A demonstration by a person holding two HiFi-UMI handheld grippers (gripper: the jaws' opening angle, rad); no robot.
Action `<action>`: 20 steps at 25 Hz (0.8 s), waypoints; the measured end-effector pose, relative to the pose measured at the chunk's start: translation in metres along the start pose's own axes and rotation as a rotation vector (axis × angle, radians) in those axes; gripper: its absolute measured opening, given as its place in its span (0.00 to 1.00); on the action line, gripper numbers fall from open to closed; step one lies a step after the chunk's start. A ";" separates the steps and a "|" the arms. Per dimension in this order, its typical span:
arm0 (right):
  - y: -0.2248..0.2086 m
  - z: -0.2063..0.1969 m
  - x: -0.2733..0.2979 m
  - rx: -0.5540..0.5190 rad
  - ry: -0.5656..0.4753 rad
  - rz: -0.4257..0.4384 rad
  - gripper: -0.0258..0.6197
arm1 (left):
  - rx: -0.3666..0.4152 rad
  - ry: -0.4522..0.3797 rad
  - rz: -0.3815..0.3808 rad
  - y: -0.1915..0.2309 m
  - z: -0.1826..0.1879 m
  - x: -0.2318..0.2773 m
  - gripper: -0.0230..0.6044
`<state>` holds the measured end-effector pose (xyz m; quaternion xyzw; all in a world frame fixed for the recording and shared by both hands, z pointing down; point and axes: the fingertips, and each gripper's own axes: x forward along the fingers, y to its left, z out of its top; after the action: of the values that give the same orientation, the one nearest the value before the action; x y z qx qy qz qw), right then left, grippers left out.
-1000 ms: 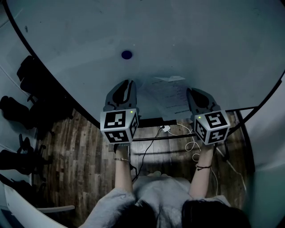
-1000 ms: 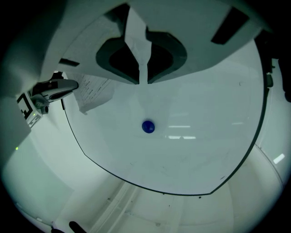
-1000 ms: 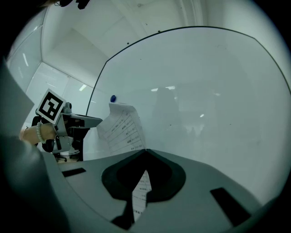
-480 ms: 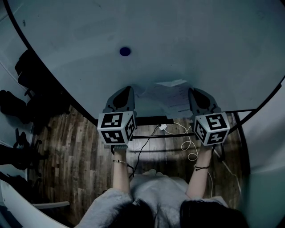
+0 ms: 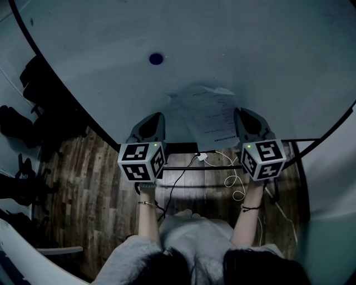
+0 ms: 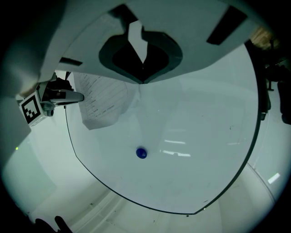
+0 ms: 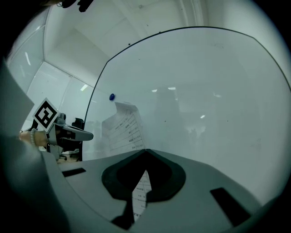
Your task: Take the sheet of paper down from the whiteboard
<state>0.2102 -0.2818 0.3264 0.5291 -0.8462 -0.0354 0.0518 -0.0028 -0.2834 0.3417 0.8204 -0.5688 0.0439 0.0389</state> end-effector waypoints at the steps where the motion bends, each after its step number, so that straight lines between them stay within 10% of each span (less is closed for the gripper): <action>1: 0.001 0.001 -0.001 0.000 -0.005 0.005 0.04 | 0.000 0.000 0.003 0.000 0.000 -0.001 0.05; 20: -0.006 0.007 -0.002 0.035 -0.019 -0.004 0.04 | 0.005 -0.005 0.021 0.001 0.005 -0.005 0.05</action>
<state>0.2160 -0.2825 0.3189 0.5311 -0.8462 -0.0258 0.0343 -0.0052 -0.2799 0.3367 0.8146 -0.5774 0.0438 0.0348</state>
